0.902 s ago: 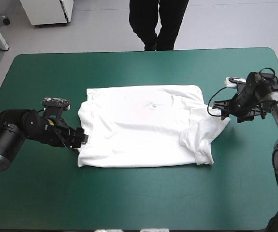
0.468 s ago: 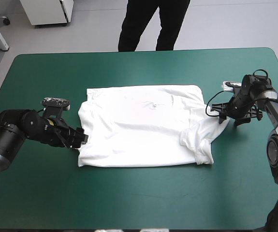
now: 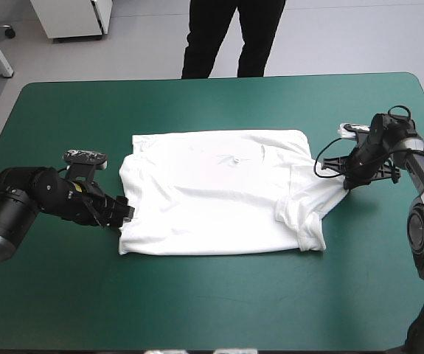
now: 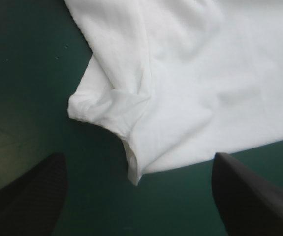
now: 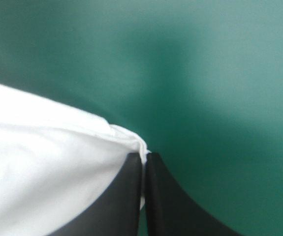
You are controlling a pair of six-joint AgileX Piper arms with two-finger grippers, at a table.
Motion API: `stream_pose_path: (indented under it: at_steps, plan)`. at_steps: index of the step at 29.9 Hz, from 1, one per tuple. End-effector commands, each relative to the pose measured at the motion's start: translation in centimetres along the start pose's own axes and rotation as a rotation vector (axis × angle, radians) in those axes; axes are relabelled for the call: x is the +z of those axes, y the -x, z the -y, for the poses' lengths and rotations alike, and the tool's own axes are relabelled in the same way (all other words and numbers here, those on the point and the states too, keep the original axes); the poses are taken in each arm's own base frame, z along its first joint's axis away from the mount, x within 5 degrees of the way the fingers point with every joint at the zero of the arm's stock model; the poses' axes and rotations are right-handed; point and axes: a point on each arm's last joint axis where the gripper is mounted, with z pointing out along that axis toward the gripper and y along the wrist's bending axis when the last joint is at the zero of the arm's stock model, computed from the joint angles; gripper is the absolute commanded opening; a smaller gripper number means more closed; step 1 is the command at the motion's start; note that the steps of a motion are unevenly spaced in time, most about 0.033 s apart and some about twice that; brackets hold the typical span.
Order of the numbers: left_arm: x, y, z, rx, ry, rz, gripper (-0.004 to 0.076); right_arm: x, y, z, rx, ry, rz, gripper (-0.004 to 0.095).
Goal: Fold the cloth
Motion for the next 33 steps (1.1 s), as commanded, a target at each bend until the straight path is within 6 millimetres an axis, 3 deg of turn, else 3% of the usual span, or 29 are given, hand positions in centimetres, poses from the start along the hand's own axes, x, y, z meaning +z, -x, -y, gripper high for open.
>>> stream_pose_path:
  at_steps: [1, 7, 13, 19, 23, 30, 33]
  plan:
    - [-1.5, 0.5, 0.4, -0.006, -0.013, 0.076, 0.0577, -3.7, 0.6, -0.6, -0.014, 0.027, 0.123, -0.0017]
    - [-1.5, 0.5, 0.4, -0.007, -0.015, 0.069, 0.0577, -8.1, 1.3, -2.5, -0.041, 0.079, 0.231, -0.0017]
    - [-1.5, 0.5, 0.4, -0.007, -0.015, 0.069, 0.0556, -10.1, 1.3, -7.4, -0.129, 0.247, 0.26, -0.0017]
    - [-1.5, 0.5, 0.4, -0.008, -0.017, 0.069, 0.0506, -9.5, 0.1, -12.7, -0.244, 0.305, 0.258, -0.0017]
    - [-1.5, 0.5, 0.4, -0.008, -0.017, 0.069, 0.0493, -7.8, -0.7, -15.7, -0.295, 0.333, 0.217, -0.0017]
    - [-1.5, 0.4, 0.4, -0.008, -0.018, 0.059, 0.0494, -4.1, -1.2, -18.0, -0.33, 0.336, 0.126, 0.0013]
    - [-1.5, 0.4, 0.5, -0.008, -0.018, 0.057, 0.0494, -3.4, -1.2, -18.1, -0.32, 0.343, 0.1, 0.0164]
